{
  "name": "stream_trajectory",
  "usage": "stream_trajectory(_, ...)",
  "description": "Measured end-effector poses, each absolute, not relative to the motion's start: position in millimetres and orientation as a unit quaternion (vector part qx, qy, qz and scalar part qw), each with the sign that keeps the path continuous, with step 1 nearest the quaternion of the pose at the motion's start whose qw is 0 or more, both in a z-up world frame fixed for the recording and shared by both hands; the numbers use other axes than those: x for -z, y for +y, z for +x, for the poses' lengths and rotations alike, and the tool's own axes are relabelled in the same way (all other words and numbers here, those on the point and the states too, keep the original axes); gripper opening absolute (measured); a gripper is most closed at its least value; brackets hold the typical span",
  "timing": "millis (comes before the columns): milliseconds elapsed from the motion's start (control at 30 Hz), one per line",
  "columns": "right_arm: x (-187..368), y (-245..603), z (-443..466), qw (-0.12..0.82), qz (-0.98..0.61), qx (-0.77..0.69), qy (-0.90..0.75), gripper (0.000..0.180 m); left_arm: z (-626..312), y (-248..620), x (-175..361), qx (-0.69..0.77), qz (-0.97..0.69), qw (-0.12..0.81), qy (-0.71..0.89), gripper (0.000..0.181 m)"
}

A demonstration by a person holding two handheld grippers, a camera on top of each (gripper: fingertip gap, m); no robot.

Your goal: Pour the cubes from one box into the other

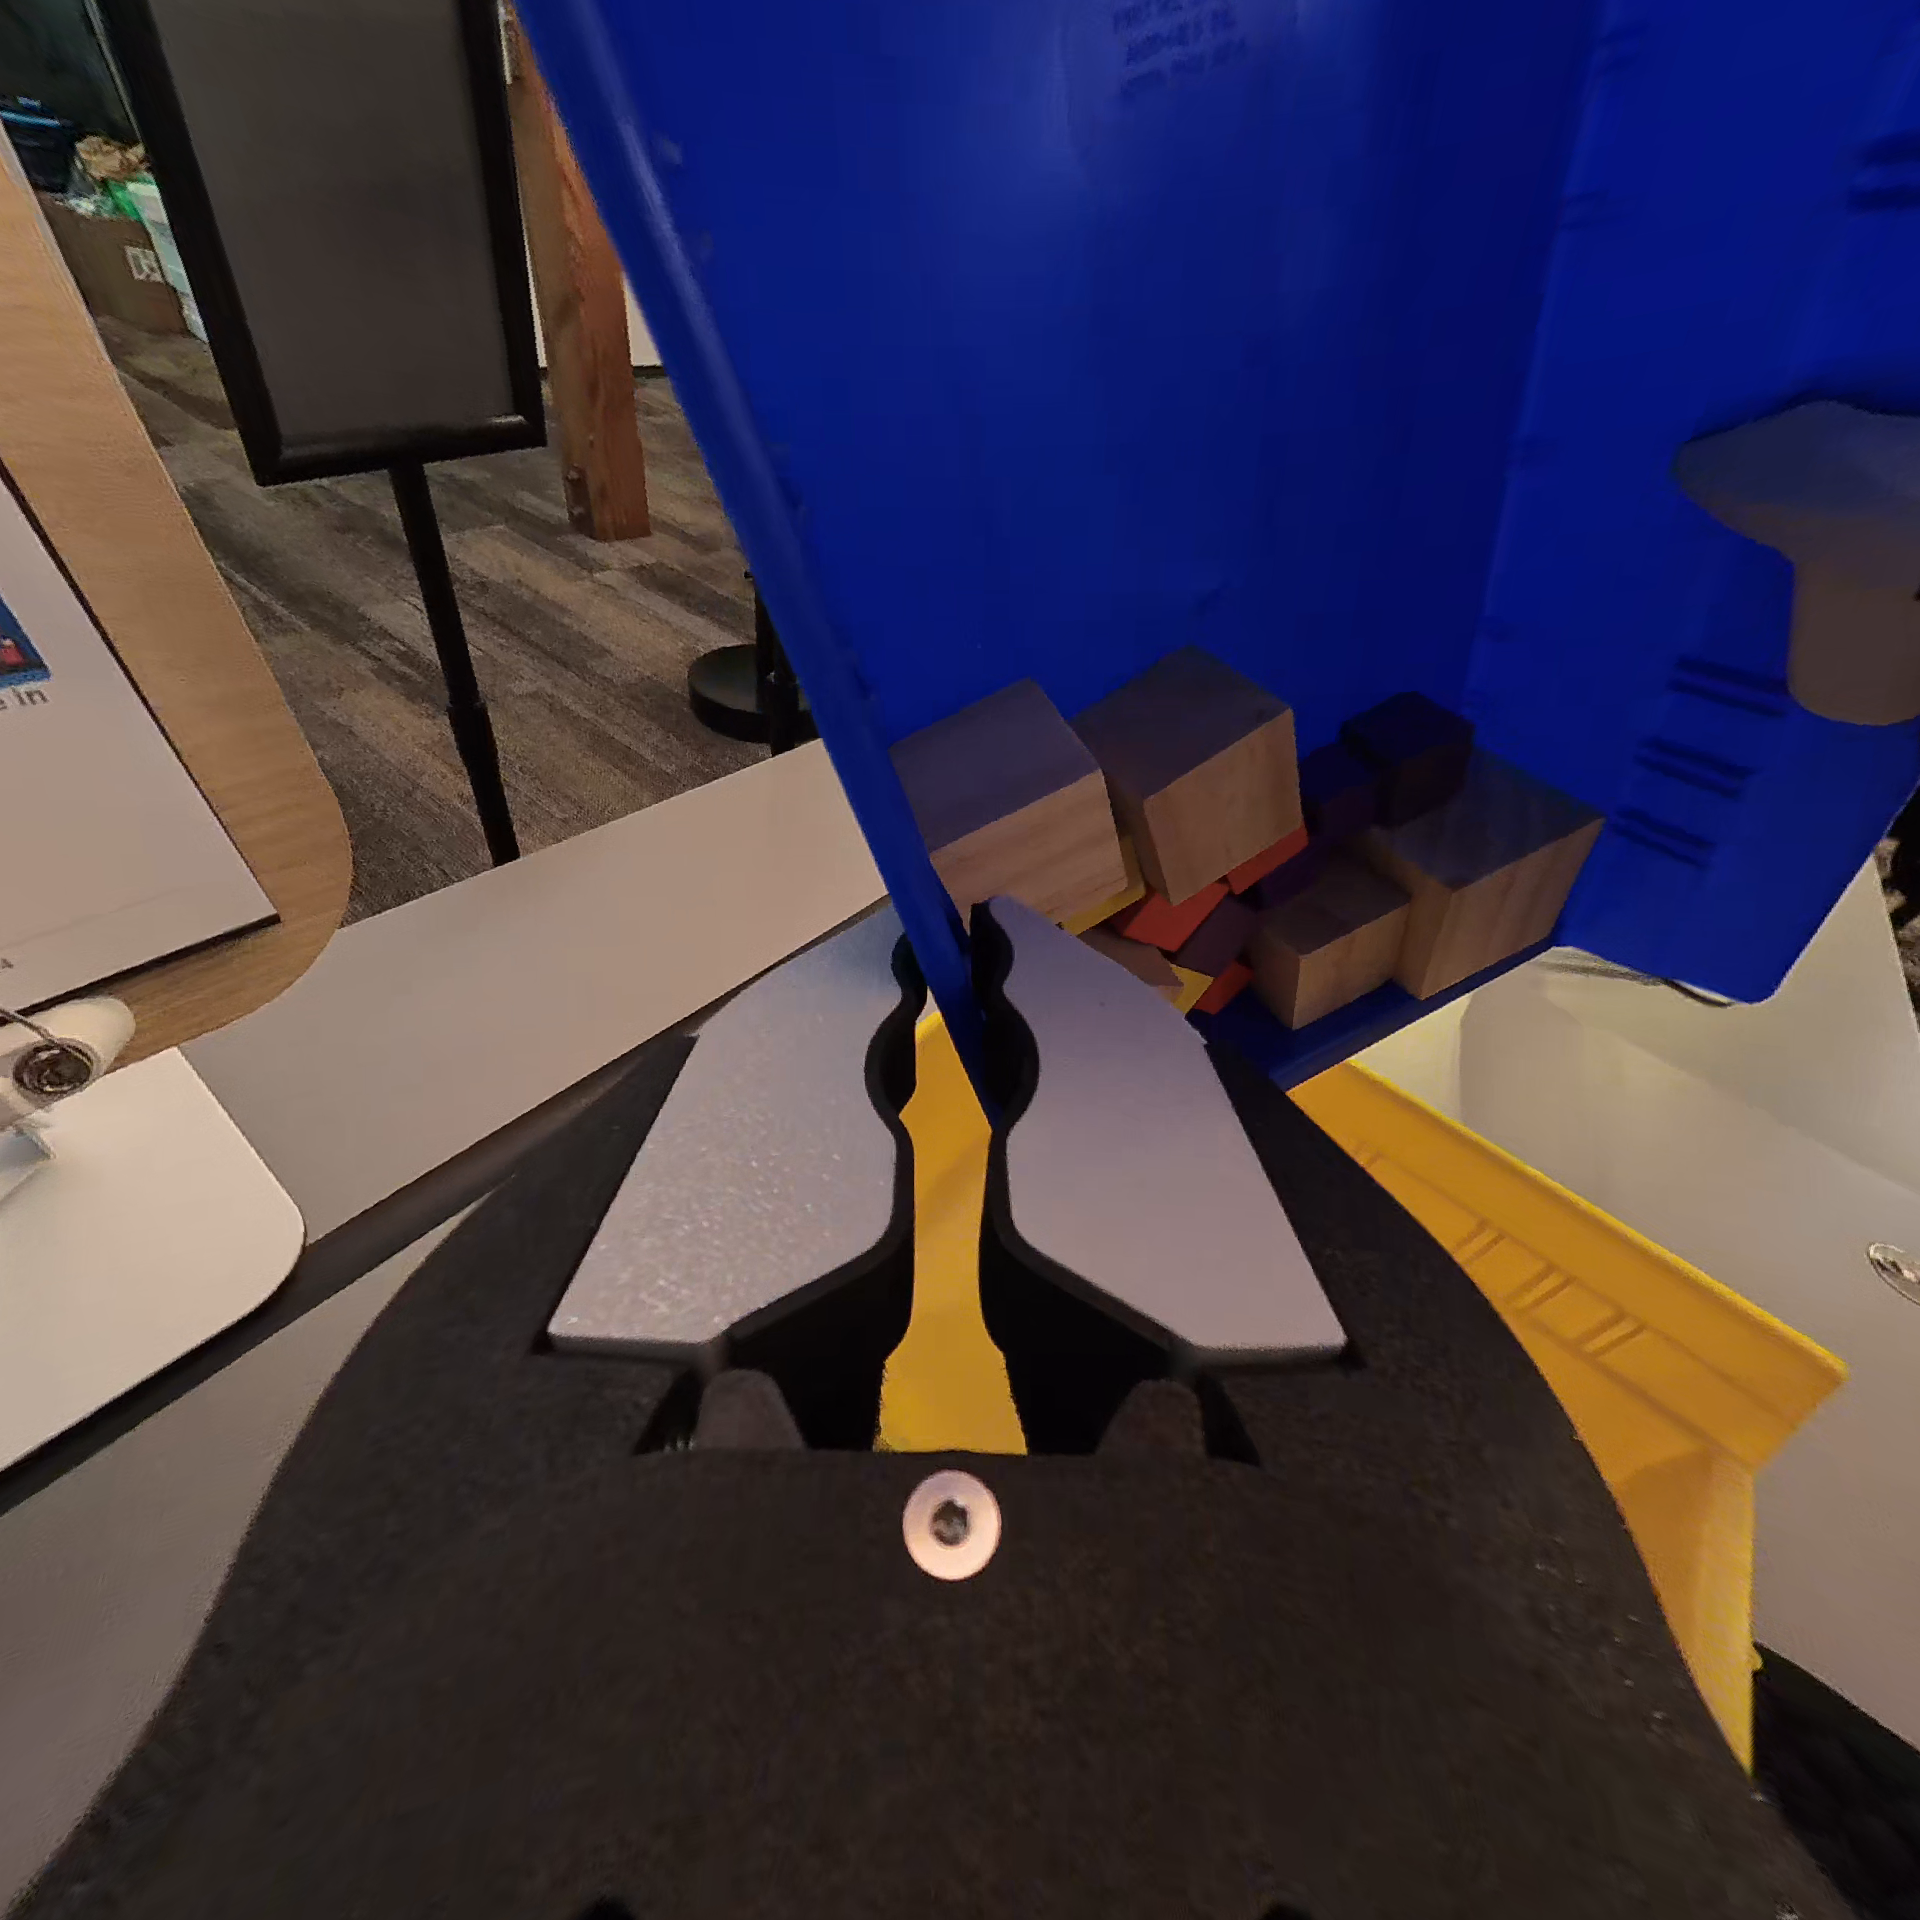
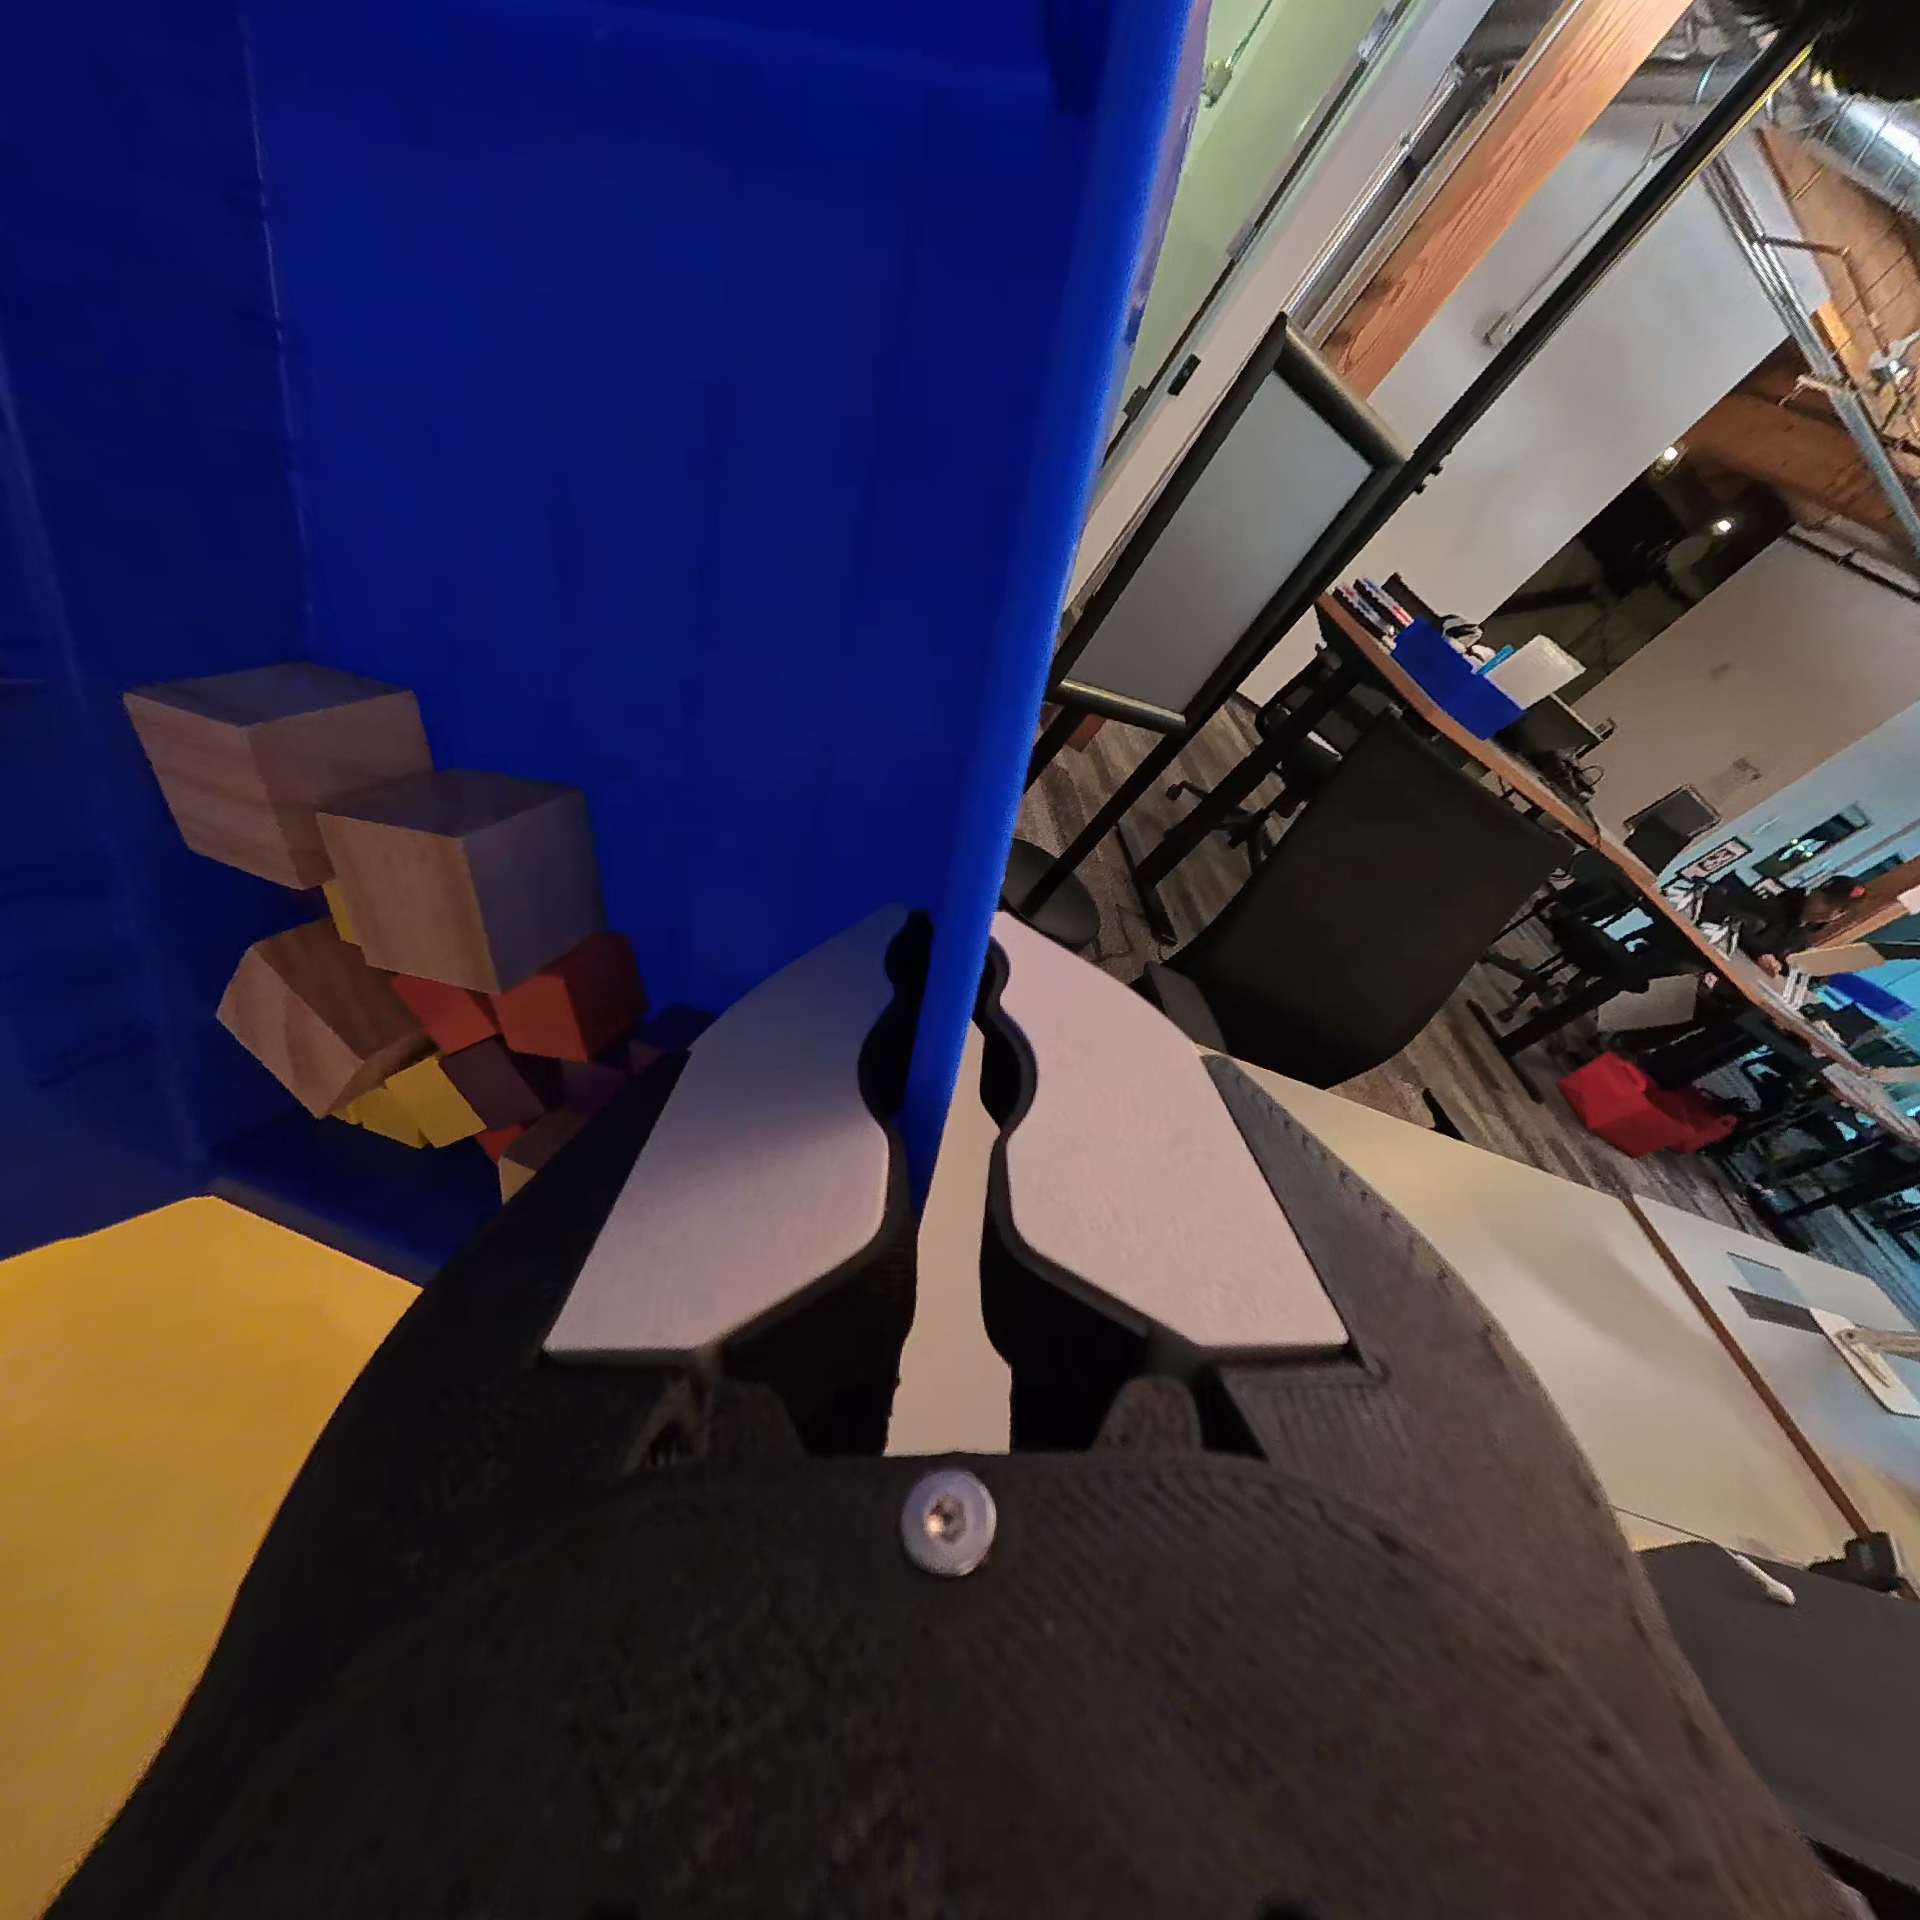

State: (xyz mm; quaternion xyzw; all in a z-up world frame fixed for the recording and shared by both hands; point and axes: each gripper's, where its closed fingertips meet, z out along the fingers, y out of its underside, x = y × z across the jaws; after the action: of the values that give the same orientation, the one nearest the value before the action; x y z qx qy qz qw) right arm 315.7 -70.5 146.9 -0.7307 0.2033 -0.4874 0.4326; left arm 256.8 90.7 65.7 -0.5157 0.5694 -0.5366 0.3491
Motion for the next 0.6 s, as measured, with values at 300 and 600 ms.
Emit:
stream_trajectory(300, -153.3, -76.6, 309.1, 0.451, -0.707, 0.512, 0.187, 0.007, 252.7, 84.1, -69.6, 0.552, -0.497, 0.377, 0.553, 0.007)
stream_trajectory(600, -164.8, -79.9, 301.5, 0.473, -0.679, 0.538, 0.157, 0.007, 247.2, 81.1, -80.1, 0.561, -0.477, 0.415, 0.534, 0.007)
